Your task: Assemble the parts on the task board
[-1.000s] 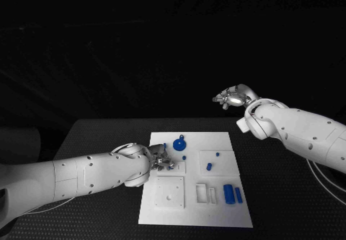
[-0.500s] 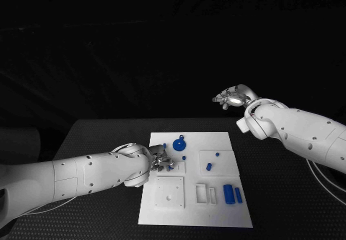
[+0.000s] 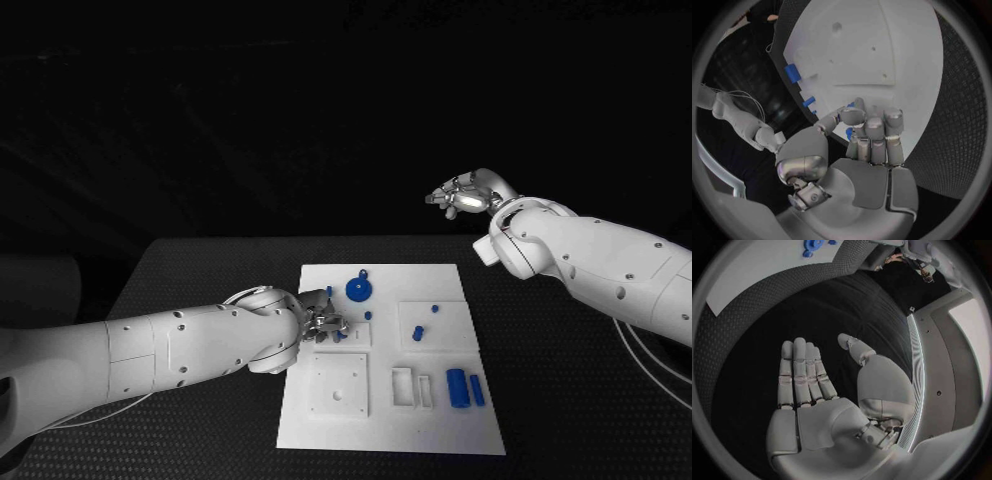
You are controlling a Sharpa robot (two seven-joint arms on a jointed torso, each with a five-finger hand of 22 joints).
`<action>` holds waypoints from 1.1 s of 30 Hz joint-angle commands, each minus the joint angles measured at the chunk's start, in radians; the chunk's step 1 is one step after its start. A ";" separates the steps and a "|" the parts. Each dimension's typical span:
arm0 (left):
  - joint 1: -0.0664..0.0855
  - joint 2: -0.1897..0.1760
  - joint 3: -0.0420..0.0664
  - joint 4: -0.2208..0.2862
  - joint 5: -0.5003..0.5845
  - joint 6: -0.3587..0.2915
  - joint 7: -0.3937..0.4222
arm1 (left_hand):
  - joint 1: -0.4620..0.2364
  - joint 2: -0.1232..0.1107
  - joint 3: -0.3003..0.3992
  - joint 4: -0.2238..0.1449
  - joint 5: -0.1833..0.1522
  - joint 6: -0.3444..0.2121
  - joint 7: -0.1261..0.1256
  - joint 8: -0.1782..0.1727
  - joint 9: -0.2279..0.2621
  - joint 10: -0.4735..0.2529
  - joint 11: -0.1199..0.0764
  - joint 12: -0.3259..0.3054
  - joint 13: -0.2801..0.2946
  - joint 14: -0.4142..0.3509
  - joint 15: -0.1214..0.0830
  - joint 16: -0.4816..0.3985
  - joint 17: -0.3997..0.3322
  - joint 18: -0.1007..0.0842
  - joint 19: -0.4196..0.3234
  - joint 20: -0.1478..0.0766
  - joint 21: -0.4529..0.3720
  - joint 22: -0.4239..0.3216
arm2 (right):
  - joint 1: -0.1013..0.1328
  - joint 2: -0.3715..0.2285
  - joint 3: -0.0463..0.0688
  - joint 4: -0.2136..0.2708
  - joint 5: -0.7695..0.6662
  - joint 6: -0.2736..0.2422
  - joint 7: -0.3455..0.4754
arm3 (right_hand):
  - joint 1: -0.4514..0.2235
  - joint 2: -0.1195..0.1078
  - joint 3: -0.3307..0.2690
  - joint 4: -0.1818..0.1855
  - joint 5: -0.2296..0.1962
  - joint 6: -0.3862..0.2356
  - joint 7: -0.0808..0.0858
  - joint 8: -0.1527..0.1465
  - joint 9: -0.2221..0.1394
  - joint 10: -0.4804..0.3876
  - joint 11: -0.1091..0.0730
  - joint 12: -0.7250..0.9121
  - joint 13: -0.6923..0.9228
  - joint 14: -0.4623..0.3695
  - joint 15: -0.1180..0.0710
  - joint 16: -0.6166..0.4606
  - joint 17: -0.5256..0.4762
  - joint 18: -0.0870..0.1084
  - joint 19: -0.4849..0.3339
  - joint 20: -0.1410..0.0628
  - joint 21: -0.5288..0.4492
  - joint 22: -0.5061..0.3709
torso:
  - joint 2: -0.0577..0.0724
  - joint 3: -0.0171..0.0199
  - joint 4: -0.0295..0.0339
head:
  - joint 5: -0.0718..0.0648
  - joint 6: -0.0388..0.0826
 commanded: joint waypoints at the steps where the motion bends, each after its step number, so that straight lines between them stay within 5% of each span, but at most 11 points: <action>1: -0.006 0.001 -0.005 0.003 -0.011 0.022 -0.009 | 0.007 0.009 0.027 -0.025 0.008 0.149 -0.084 0.003 -0.001 -0.029 -0.026 0.003 -0.001 0.048 -0.054 0.004 -0.001 0.009 0.000 -0.113 0.005 0.015 | -0.002 0.001 0.000 -0.001 0.000 0.012 0.005 | -0.006 0.003 -0.002 -0.001 0.007 -0.003 0.003 0.007 -0.001 -0.006 -0.002 0.007 -0.001 -0.009 0.000 0.003 -0.001 0.015 0.001 0.010 -0.004 0.001 | 0.000 -0.0001 0.0004 | 0.000 -0.001; 18: -0.006 -0.004 -0.004 0.009 0.049 0.033 -0.015 | -0.016 0.026 0.033 -0.037 0.072 0.155 -0.088 0.012 0.003 -0.029 -0.030 0.018 0.001 0.052 -0.057 0.014 0.002 0.009 0.003 -0.112 0.010 0.015 | -0.004 0.000 0.000 -0.001 0.000 0.012 0.005 | -0.006 0.004 -0.003 -0.001 0.012 -0.003 0.002 0.007 -0.002 -0.007 -0.002 0.010 -0.005 -0.010 0.000 0.004 -0.003 0.015 0.001 0.010 -0.005 0.002 | 0.000 0.0002 -0.0008 | 0.002 -0.006; 33: -0.006 -0.008 -0.004 0.013 0.103 0.022 -0.021 | -0.053 0.046 0.029 -0.020 0.025 0.153 -0.087 0.015 0.004 -0.033 -0.029 0.024 0.000 0.051 -0.056 0.013 0.003 0.009 0.003 -0.112 0.010 0.014 | -0.004 0.000 0.000 -0.002 0.000 0.012 0.005 | -0.006 0.004 -0.002 -0.002 0.016 -0.003 0.002 0.007 -0.002 -0.007 -0.002 0.012 -0.008 -0.010 0.000 0.006 -0.004 0.015 0.001 0.009 -0.006 0.003 | 0.000 0.0002 0.0001 | 0.002 -0.005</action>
